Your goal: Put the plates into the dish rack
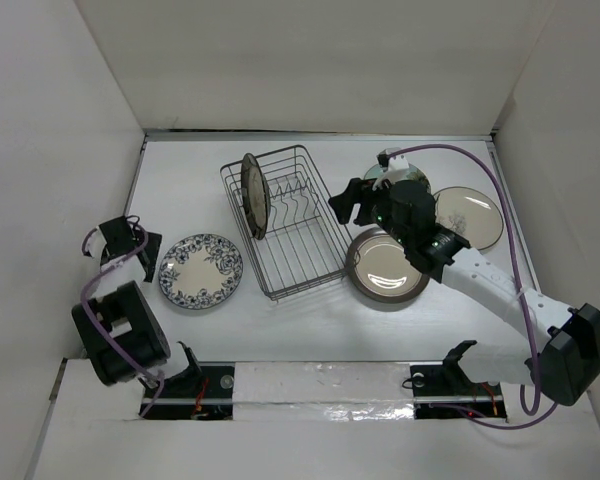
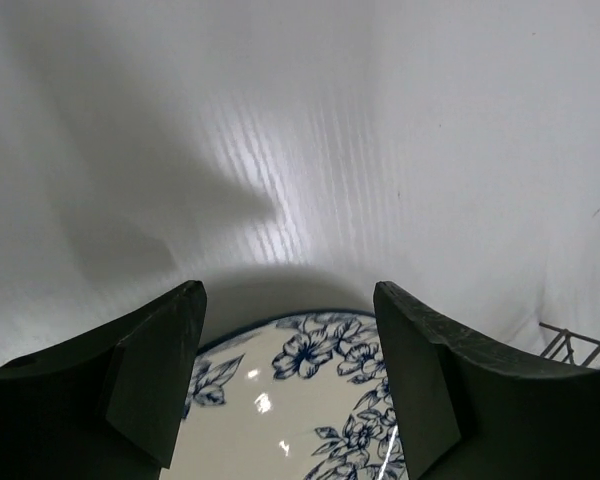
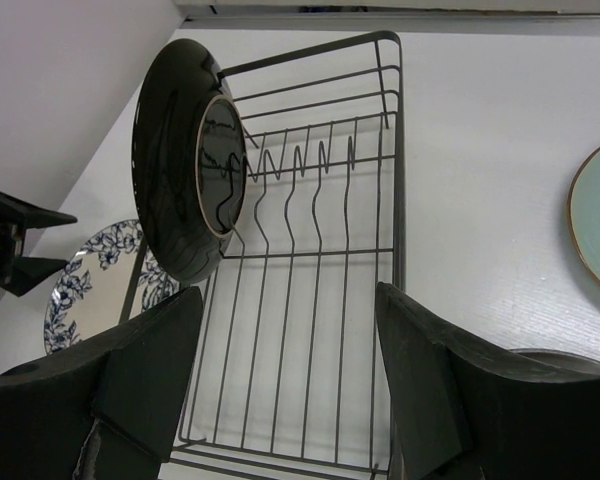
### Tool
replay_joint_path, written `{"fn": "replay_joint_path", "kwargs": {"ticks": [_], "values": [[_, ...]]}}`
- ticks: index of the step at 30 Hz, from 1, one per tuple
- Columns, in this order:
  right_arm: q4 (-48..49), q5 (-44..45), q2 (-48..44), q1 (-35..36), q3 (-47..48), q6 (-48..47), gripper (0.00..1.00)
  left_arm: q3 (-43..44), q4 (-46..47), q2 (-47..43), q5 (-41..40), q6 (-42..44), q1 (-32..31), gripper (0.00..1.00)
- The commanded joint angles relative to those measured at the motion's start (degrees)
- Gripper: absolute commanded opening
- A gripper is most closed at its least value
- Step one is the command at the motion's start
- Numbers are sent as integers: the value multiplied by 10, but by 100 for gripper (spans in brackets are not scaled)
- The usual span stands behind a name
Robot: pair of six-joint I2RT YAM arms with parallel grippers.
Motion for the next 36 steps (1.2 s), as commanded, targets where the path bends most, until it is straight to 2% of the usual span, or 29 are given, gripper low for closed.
{"fn": "replay_joint_path", "kwargs": {"ticks": [1,2,4,7,8,10,13,17,21,23,25,26,28,29,32,35,36], "values": [[30,-10,2,5,16,-3,75,-16,-35,-124,-65,25,-20,66],[30,-9,2,5,16,-3,75,-16,-47,-149,-93,33,-32,64],[30,-9,2,5,15,-2,75,-20,-41,-213,-78,71,-69,50],[32,-11,6,5,14,-3,76,-27,-62,-270,-32,95,-97,27],[30,-10,7,5,15,-3,76,-34,-80,-278,11,99,-97,15],[30,-9,7,5,15,-3,76,-42,-99,-295,45,112,-97,0],[30,-8,4,0,13,-3,76,-58,-128,-298,122,122,-97,0],[29,-7,8,0,13,-3,76,-71,-186,-278,200,145,-135,0],[28,-2,12,-5,13,-5,76,-57,-251,-279,206,152,-184,0],[27,2,14,-11,13,-7,76,-44,-312,-275,170,165,-198,0],[26,1,19,-11,14,-7,76,-52,-329,-274,161,170,-223,0],[26,2,20,-17,15,-8,76,-56,-327,-273,174,170,-223,13],[26,2,25,-17,15,-8,76,-61,-325,-273,182,171,-229,27],[24,2,28,-17,16,-8,76,-60,-327,-272,181,171,-229,38],[24,0,34,-17,17,-8,76,-62,-326,-261,179,168,-235,59],[24,0,38,-17,18,-8,76,-62,-328,-242,182,165,-240,70],[23,0,38,-17,18,-8,76,-59,-330,-236,183,166,-245,70]]}}
